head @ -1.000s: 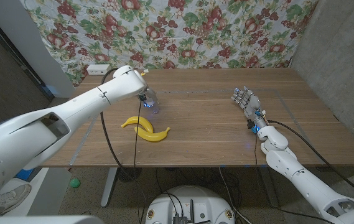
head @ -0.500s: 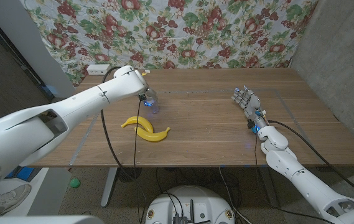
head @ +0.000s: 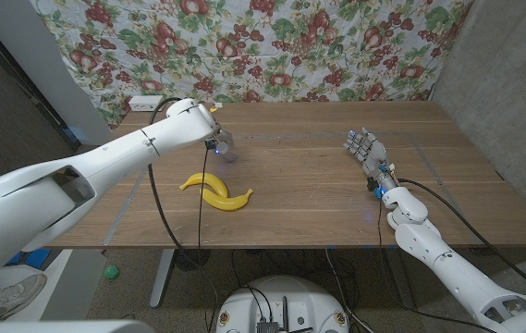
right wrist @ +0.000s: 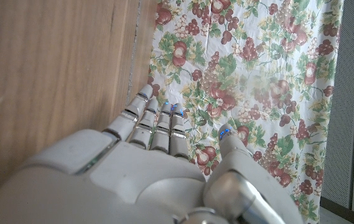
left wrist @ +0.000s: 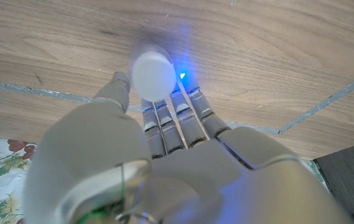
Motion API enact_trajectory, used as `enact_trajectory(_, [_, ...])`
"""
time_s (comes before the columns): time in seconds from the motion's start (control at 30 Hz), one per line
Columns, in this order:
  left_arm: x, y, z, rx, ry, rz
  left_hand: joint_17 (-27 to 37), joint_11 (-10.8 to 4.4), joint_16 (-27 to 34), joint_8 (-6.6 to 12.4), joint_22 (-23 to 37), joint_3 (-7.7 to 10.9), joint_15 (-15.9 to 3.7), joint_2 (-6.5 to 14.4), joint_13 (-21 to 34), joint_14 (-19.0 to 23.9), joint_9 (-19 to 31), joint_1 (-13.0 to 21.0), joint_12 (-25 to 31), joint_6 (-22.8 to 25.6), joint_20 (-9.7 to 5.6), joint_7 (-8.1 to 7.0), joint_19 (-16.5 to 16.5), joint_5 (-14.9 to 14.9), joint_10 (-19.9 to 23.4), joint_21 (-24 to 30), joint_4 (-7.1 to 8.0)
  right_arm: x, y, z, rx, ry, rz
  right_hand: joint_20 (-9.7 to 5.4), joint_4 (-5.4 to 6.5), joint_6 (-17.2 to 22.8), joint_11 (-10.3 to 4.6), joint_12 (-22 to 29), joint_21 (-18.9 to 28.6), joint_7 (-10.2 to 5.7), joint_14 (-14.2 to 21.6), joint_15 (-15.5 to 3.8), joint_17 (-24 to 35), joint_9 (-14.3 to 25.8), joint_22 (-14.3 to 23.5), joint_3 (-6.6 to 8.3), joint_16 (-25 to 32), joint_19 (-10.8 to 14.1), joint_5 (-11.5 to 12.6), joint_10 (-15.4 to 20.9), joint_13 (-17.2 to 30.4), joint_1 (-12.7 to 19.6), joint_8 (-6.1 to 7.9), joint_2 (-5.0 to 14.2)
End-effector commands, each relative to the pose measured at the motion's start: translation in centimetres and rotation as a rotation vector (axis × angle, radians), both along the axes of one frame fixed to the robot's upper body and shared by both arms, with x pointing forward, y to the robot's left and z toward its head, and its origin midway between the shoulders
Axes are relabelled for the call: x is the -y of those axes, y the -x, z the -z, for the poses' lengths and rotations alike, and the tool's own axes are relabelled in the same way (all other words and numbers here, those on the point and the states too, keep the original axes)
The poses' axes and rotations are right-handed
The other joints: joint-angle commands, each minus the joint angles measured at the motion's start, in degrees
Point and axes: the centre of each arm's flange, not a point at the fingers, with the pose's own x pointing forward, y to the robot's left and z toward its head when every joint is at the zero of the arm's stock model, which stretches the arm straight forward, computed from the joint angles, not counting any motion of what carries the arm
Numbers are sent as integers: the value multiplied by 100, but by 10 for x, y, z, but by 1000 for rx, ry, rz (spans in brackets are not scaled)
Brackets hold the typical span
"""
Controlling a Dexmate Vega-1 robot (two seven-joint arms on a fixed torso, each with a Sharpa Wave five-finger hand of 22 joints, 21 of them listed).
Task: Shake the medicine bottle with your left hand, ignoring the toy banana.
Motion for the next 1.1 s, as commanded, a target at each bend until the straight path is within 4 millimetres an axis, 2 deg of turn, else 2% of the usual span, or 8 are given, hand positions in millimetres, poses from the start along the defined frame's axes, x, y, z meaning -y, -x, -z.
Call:
enact_trajectory(0.03, [-1, 6, -2, 30, 5, 21, -31, 95, -25, -6, 32, -50, -519, -102, -28, -350, 0, -213, 2, -243, 22, -96, -87, -26, -358, -131, -34, -2, 0, -1, 3, 1, -1, -18, 9, -22, 23, -4, -32, 16, 36, -10, -4, 16, 17, 37, -1, 50, -21, 27, 11, 33, -18, -4])
enact_trajectory(0.17, [-1, 10, -2, 64, 11, 31, -98, 221, -61, 12, 42, -100, -287, -214, -69, -844, -14, -356, -13, -444, 125, -245, -318, -30, -801, -320, -83, -2, 1, -1, 3, -2, -1, -16, 10, -19, 20, -6, -35, 14, 33, -12, -4, 16, 17, 36, -3, 53, -21, 22, 11, 31, -16, -5])
enact_trajectory(0.37, [-4, 21, 1, 189, 70, 36, -192, 246, -88, -1, 44, -211, -7, -289, -121, -1472, -27, -635, 18, -781, 305, -291, -715, -40, -1251, -594, -42, -3, 2, 0, 3, 3, -1, -14, 10, -17, 29, -7, -43, 17, 33, -12, -4, 16, 17, 36, -5, 52, -22, 19, 10, 29, -15, -6])
enact_trajectory(0.5, [-7, 29, 5, 322, 110, 57, -241, 265, -75, 3, 41, -265, 28, -303, -148, -1667, -32, -819, 20, -897, 375, -318, -930, -44, -1443, -739, 6, -3, 2, 0, 2, 3, -4, -11, 10, -20, 31, -7, -49, 15, 30, -13, -4, 16, 17, 35, -7, 49, -22, 20, 10, 27, -16, -7])
enact_trajectory(0.63, [-13, 35, 11, 440, 202, 96, -272, 283, -33, -2, 40, -273, 58, -201, -175, -1755, -37, -1025, 60, -1031, 474, -288, -1076, -38, -1506, -861, 94, -4, 2, 0, 2, 7, -7, -12, 10, -18, 30, -7, -53, 16, 32, -11, -4, 16, 17, 35, -7, 48, -22, 21, 10, 26, -15, -8])
enact_trajectory(0.83, [-21, 39, 16, 530, 297, 190, -354, 237, 8, -44, 43, -429, 33, -219, -233, -1878, -58, -1583, 90, -1389, 527, -367, -1287, -65, -1664, -1081, 271, -5, 3, -1, 1, 12, -8, 4, 6, -32, 27, -10, -67, 17, 26, 2, -7, 16, 18, 31, -14, 42, -22, 13, 10, 24, -20, -19])
enact_trajectory(1.0, [-27, 40, 23, 603, 378, 258, -447, 272, -17, -56, 42, -545, 127, -291, -295, -2120, -93, -1986, 53, -1831, 596, -509, -1498, -54, -1998, -1313, 339, -7, 3, -1, 3, 15, -11, 19, -11, -43, 63, -13, -76, 10, 17, 12, -14, 15, 17, 26, -24, 41, -22, 8, 9, 28, -23, -45])
enact_trajectory(1.1, [-30, 40, 27, 640, 434, 288, -467, 248, -34, -38, 43, -553, 123, -271, -312, -2223, -100, -2072, 52, -1866, 606, -518, -1594, -47, -2073, -1388, 359, -8, 3, -2, 3, 16, -11, 24, -21, -63, 71, -13, -83, 0, 11, 31, -18, 15, 17, 24, -31, 39, -22, 7, 8, 31, -30, -58])
